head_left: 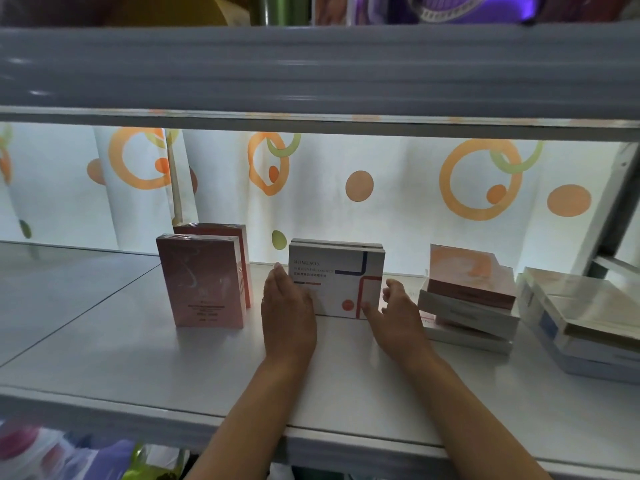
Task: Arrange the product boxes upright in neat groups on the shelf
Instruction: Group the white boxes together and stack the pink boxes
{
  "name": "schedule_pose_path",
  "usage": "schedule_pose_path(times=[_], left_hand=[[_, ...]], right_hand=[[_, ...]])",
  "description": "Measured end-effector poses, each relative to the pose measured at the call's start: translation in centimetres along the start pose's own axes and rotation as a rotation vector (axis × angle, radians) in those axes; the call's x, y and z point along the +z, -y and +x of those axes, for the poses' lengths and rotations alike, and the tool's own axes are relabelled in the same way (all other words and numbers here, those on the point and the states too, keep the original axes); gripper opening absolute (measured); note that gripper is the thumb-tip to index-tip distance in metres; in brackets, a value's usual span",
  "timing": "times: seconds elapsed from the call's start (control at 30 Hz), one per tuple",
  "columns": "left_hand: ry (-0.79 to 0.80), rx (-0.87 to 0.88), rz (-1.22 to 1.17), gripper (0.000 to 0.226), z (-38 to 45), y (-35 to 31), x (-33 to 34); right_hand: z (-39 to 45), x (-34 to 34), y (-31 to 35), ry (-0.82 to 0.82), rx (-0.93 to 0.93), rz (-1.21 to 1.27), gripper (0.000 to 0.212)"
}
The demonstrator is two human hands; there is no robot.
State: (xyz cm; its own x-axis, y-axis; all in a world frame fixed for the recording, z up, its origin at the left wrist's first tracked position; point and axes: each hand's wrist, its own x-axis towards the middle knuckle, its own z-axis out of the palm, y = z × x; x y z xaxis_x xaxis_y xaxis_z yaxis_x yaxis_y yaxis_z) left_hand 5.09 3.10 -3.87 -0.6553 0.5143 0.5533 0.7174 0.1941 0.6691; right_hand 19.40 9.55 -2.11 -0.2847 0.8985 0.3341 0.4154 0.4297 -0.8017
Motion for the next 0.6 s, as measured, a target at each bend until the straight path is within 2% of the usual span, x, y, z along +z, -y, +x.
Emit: schedule_pose_path(times=[0.13, 0.23, 0.33, 0.43, 0.6], left_hand=[[-0.094, 0.154, 0.067, 0.060, -0.1, -0.2, 0.2], [-0.179, 0.445, 0.096, 0.059, -0.3, -1.4, 0.4], [-0.187, 0.700, 0.090, 0.061, -1.0, -4.4, 0.6], [-0.107, 0.737, 0.058, 0.062, -2.3, -8.1, 1.8], [0.144, 0.727, -0.068, 0.043, -2.7, -12.3, 4.7]], right_hand=[[-1.4, -0.7, 0.7, -0.077, -0.047, -0.040, 0.048], [-2.3, -2.4, 0.7, -0.183, -0.159, -0.099, 0.046], [-2.5, -5.7, 0.3, -0.280, -0.233, -0.146, 0.039], [-2.0, -9.1, -0.5, -0.387, -0.252, -0.183, 0.033], [-0.8, -12.9, -3.2, -0.614, -0.278, -0.261, 0.025]])
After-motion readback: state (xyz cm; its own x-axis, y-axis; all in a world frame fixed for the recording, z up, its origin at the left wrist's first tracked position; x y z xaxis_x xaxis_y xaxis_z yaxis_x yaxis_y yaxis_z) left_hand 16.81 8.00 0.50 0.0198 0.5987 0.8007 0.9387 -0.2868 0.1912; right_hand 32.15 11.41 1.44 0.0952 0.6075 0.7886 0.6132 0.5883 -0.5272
